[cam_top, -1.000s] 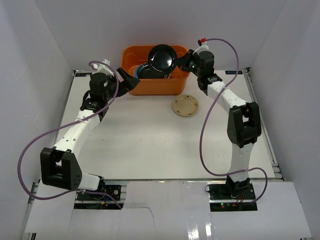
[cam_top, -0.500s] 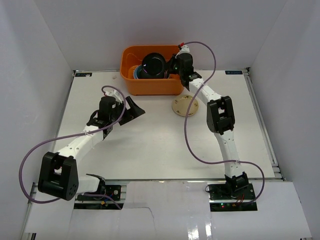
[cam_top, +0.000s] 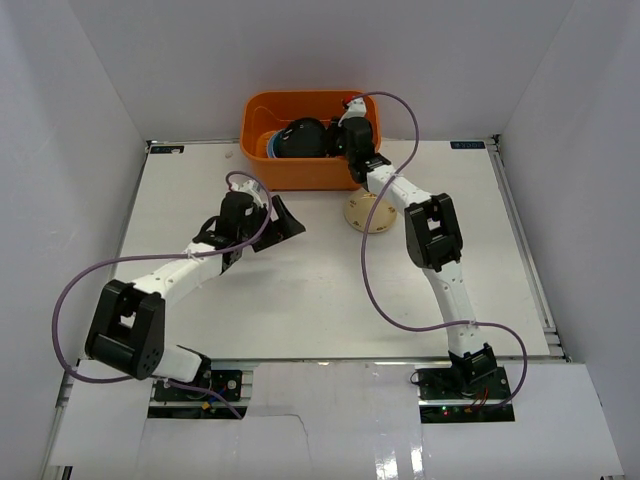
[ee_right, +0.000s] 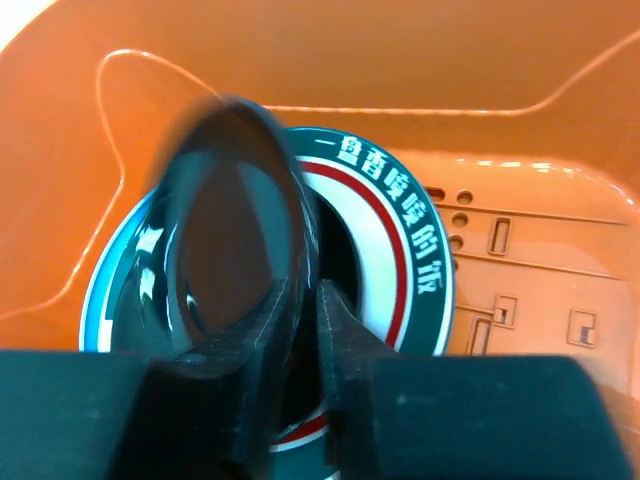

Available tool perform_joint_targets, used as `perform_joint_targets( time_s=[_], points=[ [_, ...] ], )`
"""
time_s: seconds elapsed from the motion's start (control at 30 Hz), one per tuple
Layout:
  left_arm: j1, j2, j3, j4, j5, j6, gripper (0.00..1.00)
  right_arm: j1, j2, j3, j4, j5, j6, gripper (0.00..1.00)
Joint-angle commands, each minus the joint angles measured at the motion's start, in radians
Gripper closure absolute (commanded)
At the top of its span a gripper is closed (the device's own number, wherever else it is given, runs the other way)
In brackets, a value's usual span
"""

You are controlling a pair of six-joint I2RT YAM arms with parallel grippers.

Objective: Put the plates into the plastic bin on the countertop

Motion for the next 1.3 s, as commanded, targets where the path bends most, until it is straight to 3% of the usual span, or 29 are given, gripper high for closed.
perform_joint_targets(
  time_s=[0.0, 0.2, 0.3, 0.4, 0.6, 0.87, 0.97, 1.1, 1.27],
  points=[
    [-0.024, 0.031, 0.061, 0.02, -0.033, -0.002, 0.04, 0.0, -0.049, -0.052, 0.053, 0.029, -0.054, 0.69],
    [-0.076, 0.148, 0.131, 0.024, -0.057, -0.01, 0.04, 0.0, -0.129, -0.123, 0.069, 0.008, -0.064, 0.45],
    [-0.09, 0.195, 0.16, 0.029, -0.054, -0.027, 0.04, 0.0, -0.193, -0.138, 0.063, -0.023, -0.067, 0.4],
    [-0.107, 0.214, 0.173, 0.036, -0.06, -0.047, 0.05, -0.001, -0.264, -0.147, 0.041, -0.072, -0.066, 0.21],
    [-0.14, 0.264, 0.217, 0.11, -0.066, -0.073, 0.06, -0.003, -0.479, -0.282, 0.023, -0.208, -0.018, 0.02],
    [-0.162, 0.382, 0.269, 0.203, -0.045, -0.104, 0.08, -0.018, -0.888, -0.664, 0.067, -0.277, 0.014, 0.06],
    [-0.165, 0.436, 0.297, 0.237, -0.048, -0.127, 0.09, -0.029, -1.04, -0.82, 0.074, -0.251, 0.009, 0.17],
    [-0.177, 0.527, 0.36, 0.253, -0.069, -0.134, 0.12, -0.038, -1.209, -1.01, 0.086, -0.213, 0.022, 0.43],
    [-0.183, 0.652, 0.456, 0.25, -0.114, -0.154, 0.21, -0.043, -1.284, -1.112, 0.106, -0.228, 0.045, 0.48]
  ],
)
